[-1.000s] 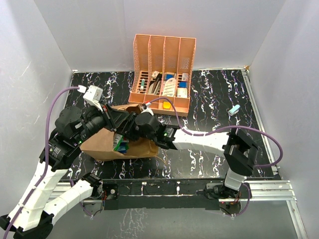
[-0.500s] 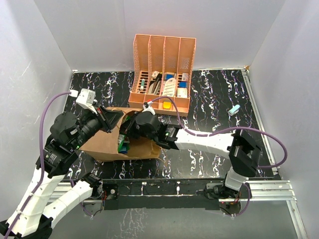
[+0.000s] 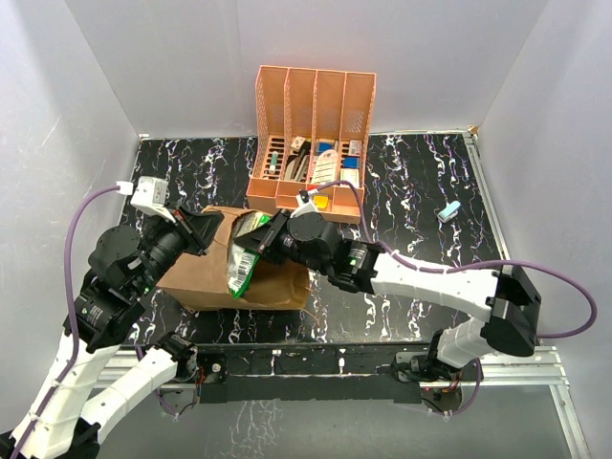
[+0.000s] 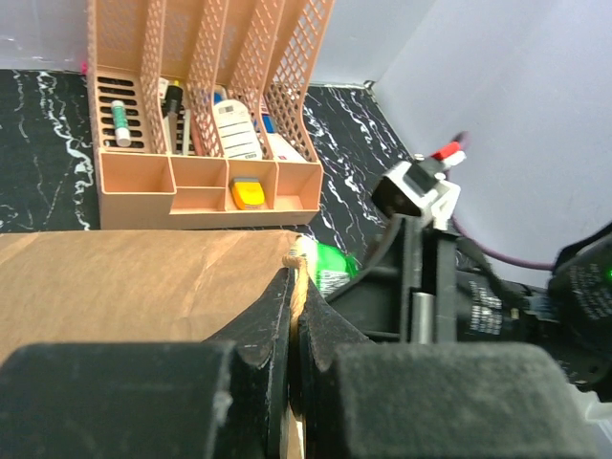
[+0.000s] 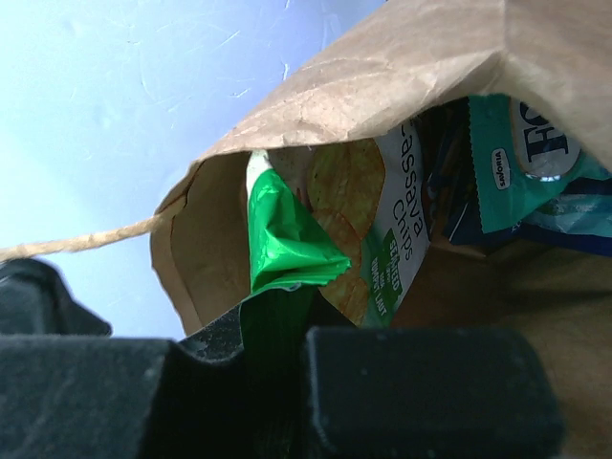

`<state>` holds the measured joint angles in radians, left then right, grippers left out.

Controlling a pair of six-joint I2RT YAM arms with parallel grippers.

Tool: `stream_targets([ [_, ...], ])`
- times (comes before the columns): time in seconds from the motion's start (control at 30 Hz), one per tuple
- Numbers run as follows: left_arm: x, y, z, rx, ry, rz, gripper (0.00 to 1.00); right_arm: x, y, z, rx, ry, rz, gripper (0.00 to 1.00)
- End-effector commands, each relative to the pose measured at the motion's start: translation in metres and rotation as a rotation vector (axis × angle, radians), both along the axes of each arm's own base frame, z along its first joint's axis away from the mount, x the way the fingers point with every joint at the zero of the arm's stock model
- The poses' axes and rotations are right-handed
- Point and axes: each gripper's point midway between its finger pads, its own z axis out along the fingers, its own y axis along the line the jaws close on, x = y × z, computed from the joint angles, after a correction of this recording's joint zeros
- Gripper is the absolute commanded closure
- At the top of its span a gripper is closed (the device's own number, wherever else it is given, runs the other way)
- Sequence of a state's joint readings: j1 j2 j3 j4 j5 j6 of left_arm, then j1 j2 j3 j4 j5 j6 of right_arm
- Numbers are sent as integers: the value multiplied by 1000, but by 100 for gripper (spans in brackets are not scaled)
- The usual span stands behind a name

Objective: Take the snacks out of the paper bag
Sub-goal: Take out the snack from the paper bag.

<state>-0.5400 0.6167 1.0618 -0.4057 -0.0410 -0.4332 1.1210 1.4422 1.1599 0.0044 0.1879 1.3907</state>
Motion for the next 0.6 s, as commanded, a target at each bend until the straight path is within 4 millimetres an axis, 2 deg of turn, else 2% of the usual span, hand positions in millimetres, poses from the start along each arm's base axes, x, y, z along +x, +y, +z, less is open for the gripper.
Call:
stream_targets([
  [0.0,3,17,6,-14,-29,92,100,-3,-24,63,156,-73,-48,93],
  [0.1,3,22,7,-10,-36,117,100,-10,-42,81,195,-94,-55,93],
  [0.23,4,24,7,-5,-38,127,100,-19,-69,95,207,-119,-73,93],
  [0.4,5,25,5,5,-38,132,100,-35,-104,103,178,-161,-70,93],
  [0.53,6,27,4,17,-42,140,100,-45,-139,102,79,-199,-88,93],
  [0.57,6,27,5,19,-44,143,100,-46,-150,107,59,-214,-104,93],
])
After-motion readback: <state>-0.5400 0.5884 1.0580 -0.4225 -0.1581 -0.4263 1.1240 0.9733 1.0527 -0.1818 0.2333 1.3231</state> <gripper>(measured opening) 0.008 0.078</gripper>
